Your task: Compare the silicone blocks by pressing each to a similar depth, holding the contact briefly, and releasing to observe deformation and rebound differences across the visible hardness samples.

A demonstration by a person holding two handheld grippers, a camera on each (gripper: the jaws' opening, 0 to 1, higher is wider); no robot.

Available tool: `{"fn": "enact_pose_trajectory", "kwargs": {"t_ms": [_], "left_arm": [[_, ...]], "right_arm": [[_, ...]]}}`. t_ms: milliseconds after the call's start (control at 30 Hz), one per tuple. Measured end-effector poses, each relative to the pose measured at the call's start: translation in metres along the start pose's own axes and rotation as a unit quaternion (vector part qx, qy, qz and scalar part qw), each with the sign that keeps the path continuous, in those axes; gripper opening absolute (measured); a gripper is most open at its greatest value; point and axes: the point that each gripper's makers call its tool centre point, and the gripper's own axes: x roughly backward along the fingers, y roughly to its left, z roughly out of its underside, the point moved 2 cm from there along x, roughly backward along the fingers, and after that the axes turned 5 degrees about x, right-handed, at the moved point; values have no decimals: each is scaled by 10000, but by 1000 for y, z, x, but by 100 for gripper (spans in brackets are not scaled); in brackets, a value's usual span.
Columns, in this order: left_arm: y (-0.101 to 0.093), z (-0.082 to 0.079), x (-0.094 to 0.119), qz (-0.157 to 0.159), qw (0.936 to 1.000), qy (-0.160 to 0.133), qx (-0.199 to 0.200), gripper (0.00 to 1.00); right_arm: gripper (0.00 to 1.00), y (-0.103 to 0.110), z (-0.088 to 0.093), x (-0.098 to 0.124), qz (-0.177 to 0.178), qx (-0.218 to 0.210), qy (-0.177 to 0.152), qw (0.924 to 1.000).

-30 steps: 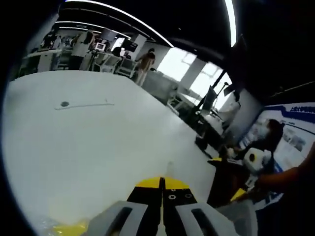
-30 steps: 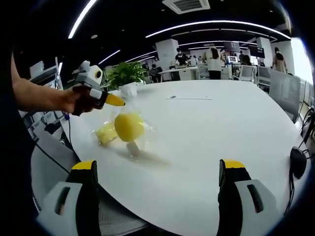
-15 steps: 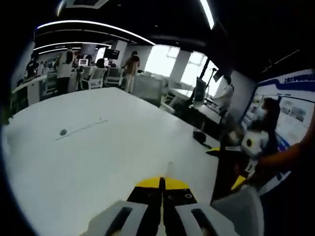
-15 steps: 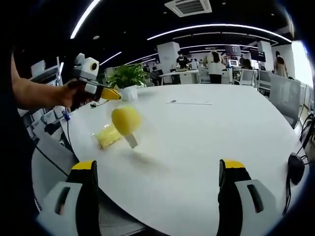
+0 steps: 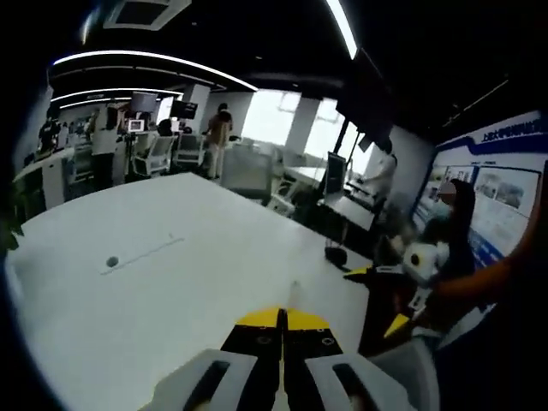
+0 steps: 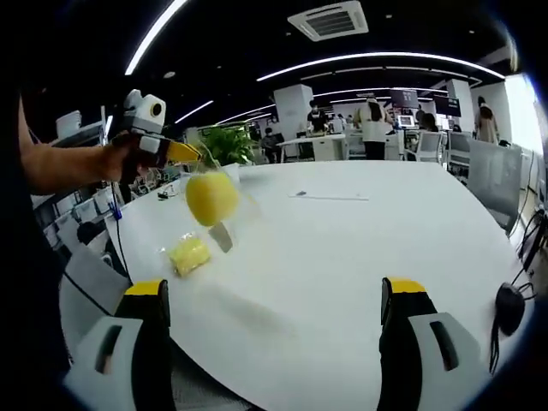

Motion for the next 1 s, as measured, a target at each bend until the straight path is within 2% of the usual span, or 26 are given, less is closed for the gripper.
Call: {"fn": "enact_pose_trajectory", "kwargs": {"t_ms": [200,667,867,933,967,1000], "left_arm": [[-10,-9,8,53,9999,-90,-13,0],[-25,-17,15,158,9997,-184,-59,0],[-35,-25,20,262,9993,-207,-143,0],[-39,-27,20,309,9992,-206,-167,0],[-40,-27,21,320,9991,-203,-178,0],[-41,-28,21,339,9991,-193,-186,0]], "right_arm": [[96,1,-11,2,-11,59,-120,9999],[96,1,-27,2,-124,187,-245,9994],[96,0,-40,0,-188,248,-378,9988],[96,6,-47,-2,-416,148,-468,9979],[96,12,-51,-4,-640,38,-545,9965],[96,13,-54,-5,-691,39,-579,9959]]}}
